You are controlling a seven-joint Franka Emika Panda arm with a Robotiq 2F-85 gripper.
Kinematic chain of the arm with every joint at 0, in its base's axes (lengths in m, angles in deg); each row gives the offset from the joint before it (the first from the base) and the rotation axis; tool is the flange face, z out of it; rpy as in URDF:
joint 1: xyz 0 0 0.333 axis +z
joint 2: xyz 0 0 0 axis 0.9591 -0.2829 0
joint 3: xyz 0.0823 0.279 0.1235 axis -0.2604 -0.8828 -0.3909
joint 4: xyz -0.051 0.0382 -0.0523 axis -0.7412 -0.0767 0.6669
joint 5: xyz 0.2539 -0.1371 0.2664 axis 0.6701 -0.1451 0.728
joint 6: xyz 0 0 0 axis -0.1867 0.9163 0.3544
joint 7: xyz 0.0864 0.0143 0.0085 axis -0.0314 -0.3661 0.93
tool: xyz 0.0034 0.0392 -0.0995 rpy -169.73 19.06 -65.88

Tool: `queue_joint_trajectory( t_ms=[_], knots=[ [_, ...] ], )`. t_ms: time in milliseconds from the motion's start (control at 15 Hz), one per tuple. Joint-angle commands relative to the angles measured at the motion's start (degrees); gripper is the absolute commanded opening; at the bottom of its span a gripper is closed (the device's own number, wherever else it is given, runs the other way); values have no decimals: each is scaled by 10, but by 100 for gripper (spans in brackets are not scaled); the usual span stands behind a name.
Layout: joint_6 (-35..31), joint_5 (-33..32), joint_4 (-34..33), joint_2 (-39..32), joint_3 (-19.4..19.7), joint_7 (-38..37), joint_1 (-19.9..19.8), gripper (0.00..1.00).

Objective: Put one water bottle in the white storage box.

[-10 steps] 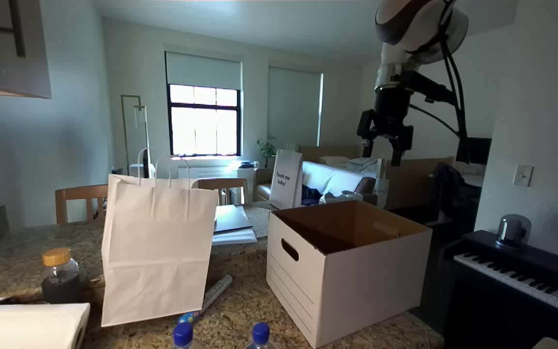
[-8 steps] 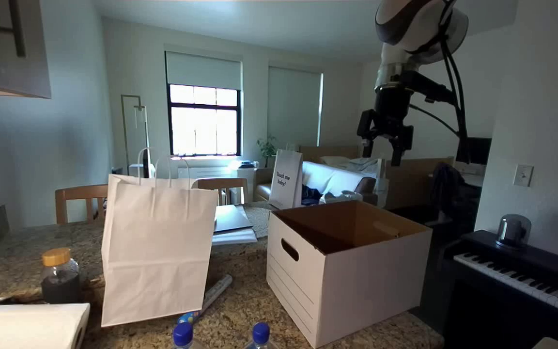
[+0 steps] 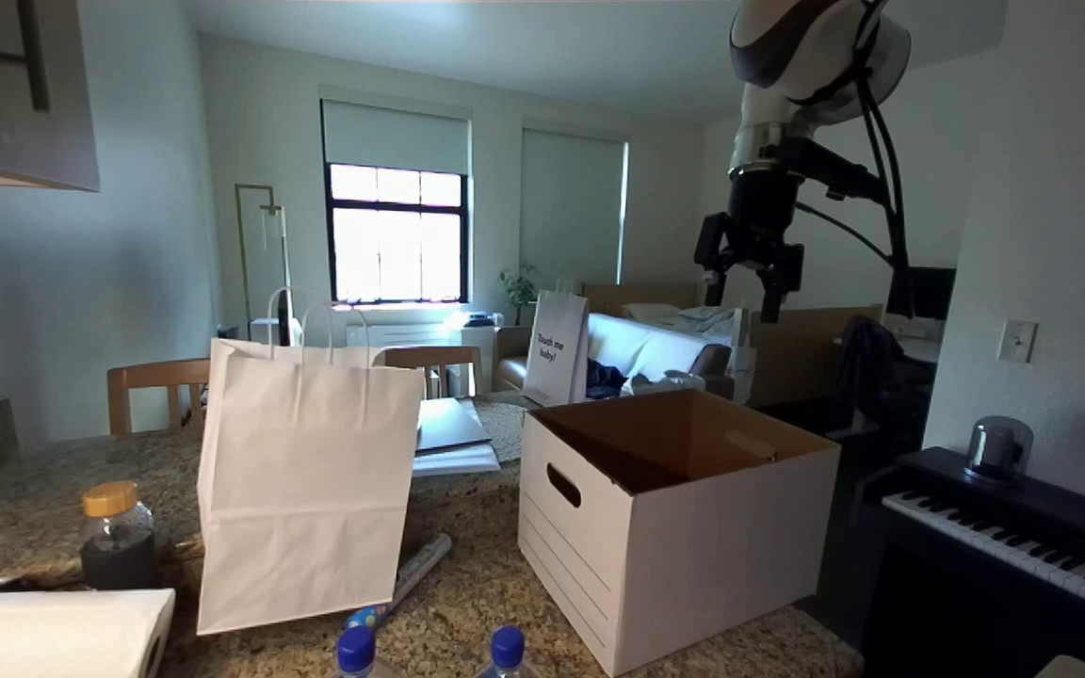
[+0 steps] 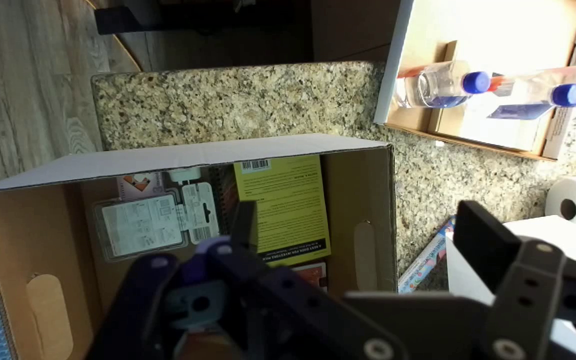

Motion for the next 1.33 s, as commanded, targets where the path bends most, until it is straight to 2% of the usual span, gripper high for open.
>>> queue_joint_trajectory(
  t_ms=[0, 67, 400, 667, 733, 1000, 1133, 1267],
  knots=[
    [2, 5, -2, -2, -13, 5, -16, 100],
    [2, 5, -2, -2, -13, 5, -16, 100],
    [-106, 21, 131, 84, -109, -59, 20, 100],
    [-255, 68, 216, 104, -203, -110, 90, 100],
    [-275, 81, 222, 92, -225, -123, 113, 100],
    [-439, 124, 236, 15, -321, -197, 194, 100],
    [-497, 103, 210, -56, -373, -264, 206, 100],
    [-513, 37, 170, -131, -424, -339, 186, 100]
  ],
)
